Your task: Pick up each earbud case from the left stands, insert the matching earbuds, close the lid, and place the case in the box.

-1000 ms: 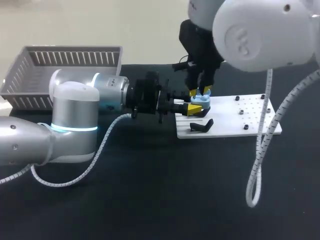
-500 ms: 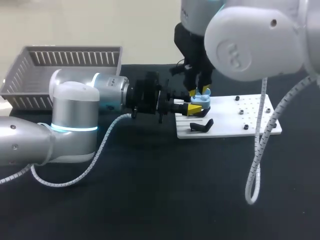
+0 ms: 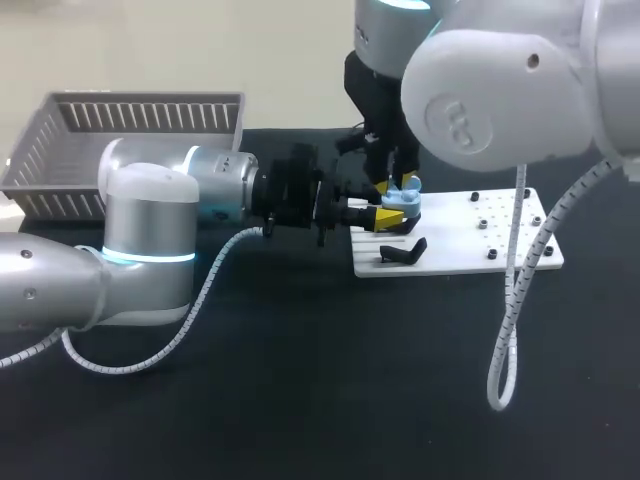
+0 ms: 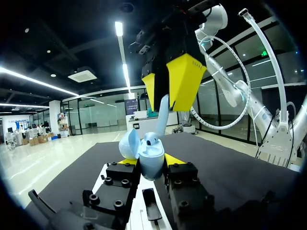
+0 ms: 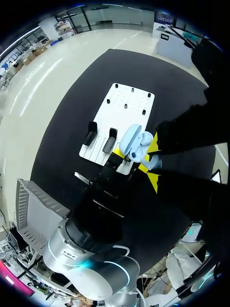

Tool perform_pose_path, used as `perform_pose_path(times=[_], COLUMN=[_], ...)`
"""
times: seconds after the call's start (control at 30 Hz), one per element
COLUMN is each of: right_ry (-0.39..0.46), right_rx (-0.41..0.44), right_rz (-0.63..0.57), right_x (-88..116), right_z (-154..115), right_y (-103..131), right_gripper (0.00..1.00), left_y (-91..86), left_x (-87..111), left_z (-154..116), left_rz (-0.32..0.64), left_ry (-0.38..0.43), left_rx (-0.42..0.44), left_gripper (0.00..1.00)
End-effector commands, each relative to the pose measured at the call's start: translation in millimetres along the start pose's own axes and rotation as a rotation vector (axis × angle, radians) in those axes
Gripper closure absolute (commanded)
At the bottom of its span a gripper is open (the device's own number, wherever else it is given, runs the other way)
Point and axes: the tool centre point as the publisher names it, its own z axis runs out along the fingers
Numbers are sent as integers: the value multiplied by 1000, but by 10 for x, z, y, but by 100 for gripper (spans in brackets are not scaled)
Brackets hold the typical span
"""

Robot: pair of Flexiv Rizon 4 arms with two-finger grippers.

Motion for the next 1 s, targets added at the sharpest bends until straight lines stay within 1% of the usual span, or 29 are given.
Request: perform_pose_path(times=[0.03,1.0], right_ry=[1,-6], right_rx=[-2,-11], right_rz=[4,29], right_x=[-7,-40], right_z=[60,164], right_y=[-23,-95], right_gripper=[100,100], left_y=[-15,-15], left_x=[4,4], left_z=[5,5], left_rz=[3,3], left_ry=[-1,-1], left_rx=[-6,-6], left_gripper=[100,100])
